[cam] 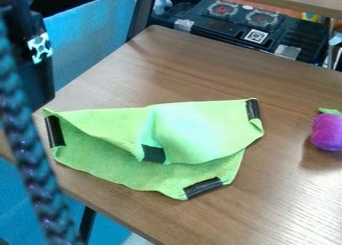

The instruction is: Unfold the cloth from bottom right to top left

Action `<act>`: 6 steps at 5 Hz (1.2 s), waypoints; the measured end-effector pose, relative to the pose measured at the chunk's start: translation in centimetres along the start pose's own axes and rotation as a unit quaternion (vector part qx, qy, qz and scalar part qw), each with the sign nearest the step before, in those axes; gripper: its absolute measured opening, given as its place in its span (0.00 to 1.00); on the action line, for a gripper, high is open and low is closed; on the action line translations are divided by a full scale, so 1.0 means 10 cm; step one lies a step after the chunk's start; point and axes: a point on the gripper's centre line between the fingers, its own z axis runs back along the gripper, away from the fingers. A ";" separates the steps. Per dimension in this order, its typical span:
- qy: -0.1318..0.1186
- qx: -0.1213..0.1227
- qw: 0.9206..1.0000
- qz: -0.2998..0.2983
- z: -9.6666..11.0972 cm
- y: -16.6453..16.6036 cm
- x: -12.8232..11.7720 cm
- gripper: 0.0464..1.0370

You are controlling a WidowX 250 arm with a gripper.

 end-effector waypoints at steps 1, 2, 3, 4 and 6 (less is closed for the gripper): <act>0.002 0.000 1.000 -0.004 -0.03 0.00 -0.02 0.96; -0.006 0.015 0.999 -0.034 -0.24 0.15 -0.05 0.96; -0.019 0.041 0.997 -0.063 -0.45 0.23 -0.11 0.96; -0.023 0.066 0.994 -0.088 -0.66 0.25 -0.09 0.96; -0.038 0.142 0.976 -0.163 -1.05 0.15 0.07 0.96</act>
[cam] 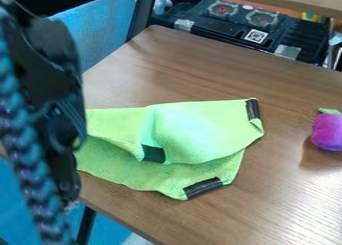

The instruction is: Unfold the cloth from bottom right to top left

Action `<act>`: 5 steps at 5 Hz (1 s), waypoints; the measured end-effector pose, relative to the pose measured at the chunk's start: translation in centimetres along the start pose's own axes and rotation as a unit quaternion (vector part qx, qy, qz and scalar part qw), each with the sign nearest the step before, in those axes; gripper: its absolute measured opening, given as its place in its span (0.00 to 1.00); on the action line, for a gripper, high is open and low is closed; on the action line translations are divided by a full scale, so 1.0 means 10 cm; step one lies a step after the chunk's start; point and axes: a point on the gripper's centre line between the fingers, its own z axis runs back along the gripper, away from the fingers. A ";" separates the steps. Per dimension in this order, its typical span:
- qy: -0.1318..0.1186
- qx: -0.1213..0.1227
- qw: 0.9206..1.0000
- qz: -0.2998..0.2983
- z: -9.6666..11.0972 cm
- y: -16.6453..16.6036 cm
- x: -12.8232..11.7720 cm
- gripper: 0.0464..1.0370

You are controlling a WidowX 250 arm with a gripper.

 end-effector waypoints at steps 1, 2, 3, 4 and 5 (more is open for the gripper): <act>-0.010 0.072 0.994 -0.081 -0.09 -0.13 0.20 0.96; 0.020 0.122 0.982 -0.143 -0.25 -0.13 0.33 0.96; 0.035 0.135 0.977 -0.163 -0.37 -0.13 0.42 0.96; 0.050 0.137 0.975 -0.165 -0.47 -0.10 0.49 0.96; 0.059 0.141 0.974 -0.170 -0.59 -0.15 0.61 0.96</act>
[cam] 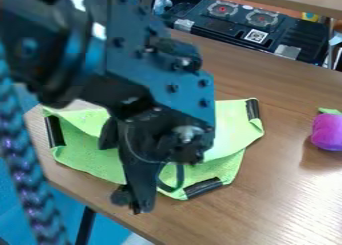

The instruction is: Unfold the cloth from bottom right to top left

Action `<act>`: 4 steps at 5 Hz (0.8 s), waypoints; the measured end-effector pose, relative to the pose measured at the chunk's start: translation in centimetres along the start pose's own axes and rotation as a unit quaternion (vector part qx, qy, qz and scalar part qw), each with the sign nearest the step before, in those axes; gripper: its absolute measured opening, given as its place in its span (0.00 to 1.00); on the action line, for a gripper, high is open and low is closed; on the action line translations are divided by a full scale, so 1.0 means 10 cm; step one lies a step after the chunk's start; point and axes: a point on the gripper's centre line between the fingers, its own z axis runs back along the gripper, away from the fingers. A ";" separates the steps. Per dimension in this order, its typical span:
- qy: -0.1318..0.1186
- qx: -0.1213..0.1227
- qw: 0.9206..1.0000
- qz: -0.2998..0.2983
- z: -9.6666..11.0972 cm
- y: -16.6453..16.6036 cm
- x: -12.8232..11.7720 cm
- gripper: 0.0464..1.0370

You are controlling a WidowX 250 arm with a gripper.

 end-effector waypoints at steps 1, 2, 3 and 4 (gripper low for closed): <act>0.001 -0.013 1.000 0.013 -0.08 -0.01 0.12 0.96; -0.004 -0.112 0.984 0.136 -0.19 0.00 0.12 0.96; -0.047 -0.196 0.939 0.280 -0.14 0.10 0.20 0.96; -0.060 -0.234 0.907 0.346 -0.14 0.21 0.25 0.96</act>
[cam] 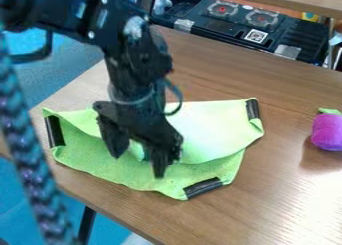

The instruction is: Unfold the cloth from bottom right to top left

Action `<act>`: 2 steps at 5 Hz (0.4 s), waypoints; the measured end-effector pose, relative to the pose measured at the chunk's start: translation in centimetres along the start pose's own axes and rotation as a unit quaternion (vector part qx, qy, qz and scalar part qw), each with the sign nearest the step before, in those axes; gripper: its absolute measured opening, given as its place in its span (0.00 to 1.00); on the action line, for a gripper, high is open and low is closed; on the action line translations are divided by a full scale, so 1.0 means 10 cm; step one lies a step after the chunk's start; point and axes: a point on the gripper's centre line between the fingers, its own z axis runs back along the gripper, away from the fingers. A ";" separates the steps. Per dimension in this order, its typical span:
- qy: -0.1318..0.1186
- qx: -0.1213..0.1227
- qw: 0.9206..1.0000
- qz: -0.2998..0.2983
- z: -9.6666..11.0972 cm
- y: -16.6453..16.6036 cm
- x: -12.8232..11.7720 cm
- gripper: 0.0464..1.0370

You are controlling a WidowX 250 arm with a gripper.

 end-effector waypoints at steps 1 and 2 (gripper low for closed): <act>-0.001 -0.001 1.000 0.023 -0.05 0.04 0.05 0.96; -0.002 -0.003 0.999 0.037 -0.10 0.04 0.07 0.96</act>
